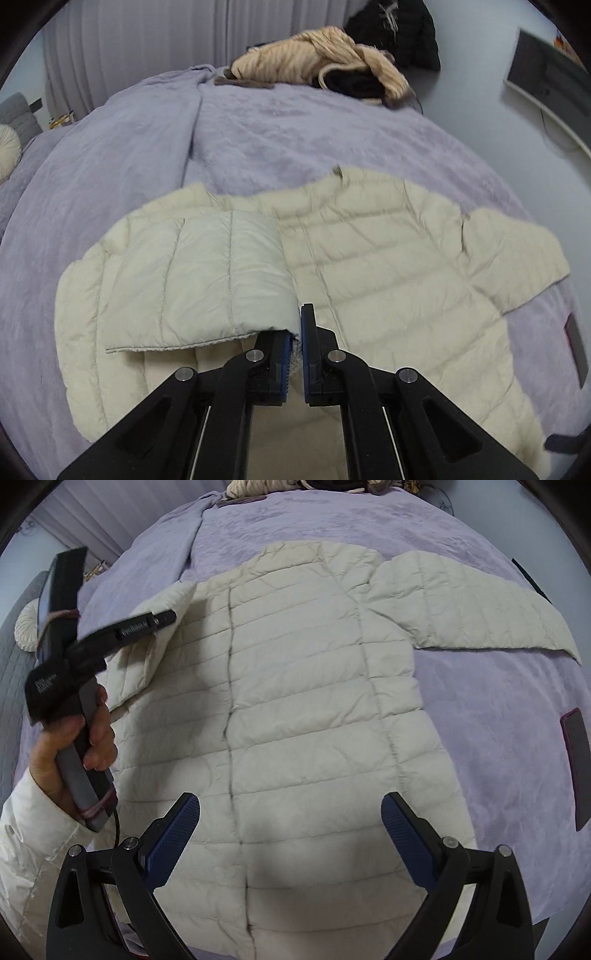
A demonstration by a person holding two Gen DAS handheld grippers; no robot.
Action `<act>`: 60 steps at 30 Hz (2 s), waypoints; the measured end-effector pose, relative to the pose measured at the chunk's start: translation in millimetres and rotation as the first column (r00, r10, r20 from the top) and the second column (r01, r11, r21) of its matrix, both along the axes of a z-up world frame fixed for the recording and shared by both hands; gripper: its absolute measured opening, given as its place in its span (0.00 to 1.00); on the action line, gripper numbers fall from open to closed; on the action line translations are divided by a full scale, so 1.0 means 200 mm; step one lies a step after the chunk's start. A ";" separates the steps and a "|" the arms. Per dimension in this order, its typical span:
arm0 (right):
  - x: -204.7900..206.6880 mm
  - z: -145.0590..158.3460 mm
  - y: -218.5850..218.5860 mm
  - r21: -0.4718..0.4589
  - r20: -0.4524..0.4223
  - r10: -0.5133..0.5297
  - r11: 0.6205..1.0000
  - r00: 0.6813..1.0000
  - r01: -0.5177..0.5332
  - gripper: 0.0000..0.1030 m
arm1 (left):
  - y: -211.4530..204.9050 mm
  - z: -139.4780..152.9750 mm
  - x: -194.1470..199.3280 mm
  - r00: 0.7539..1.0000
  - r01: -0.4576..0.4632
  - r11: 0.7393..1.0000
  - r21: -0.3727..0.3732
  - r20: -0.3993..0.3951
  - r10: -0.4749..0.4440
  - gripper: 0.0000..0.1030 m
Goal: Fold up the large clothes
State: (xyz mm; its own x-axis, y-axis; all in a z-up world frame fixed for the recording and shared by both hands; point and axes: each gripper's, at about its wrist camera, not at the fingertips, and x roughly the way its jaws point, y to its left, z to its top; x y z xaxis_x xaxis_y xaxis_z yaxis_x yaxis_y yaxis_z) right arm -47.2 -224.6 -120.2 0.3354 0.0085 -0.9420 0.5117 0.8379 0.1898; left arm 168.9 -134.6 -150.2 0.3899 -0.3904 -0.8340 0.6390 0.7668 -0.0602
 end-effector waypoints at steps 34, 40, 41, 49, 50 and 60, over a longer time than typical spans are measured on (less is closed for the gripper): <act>0.66 0.08 0.09 -0.170 0.065 0.274 0.950 0.959 -0.260 1.00 | 0.74 0.03 -0.02 0.937 -0.346 0.930 0.121 0.081 0.338 0.99; 1.02 -0.03 0.51 -0.406 -0.025 0.519 0.776 0.854 -0.483 0.99 | 0.91 -0.18 0.04 0.910 -0.407 0.870 0.278 0.044 0.412 0.99; 1.06 -0.07 0.55 -0.434 -0.049 0.536 0.748 0.843 -0.501 0.98 | 0.91 -0.21 0.04 0.910 -0.405 0.868 0.288 0.040 0.412 0.99; 1.31 -0.30 0.57 -0.491 -0.154 0.501 0.709 0.852 -0.506 0.15 | 0.90 -0.27 0.21 0.873 -0.482 0.835 0.263 0.066 0.483 0.99; 1.31 -0.28 0.55 -0.473 -0.123 0.483 0.740 0.867 -0.479 0.11 | 0.92 -0.28 0.23 0.866 -0.495 0.829 0.261 0.067 0.496 0.99; 0.98 -0.10 -0.12 0.011 0.242 -0.051 0.999 0.969 0.050 0.08 | 0.98 -0.31 0.27 0.837 -0.543 0.795 0.270 0.102 0.537 1.00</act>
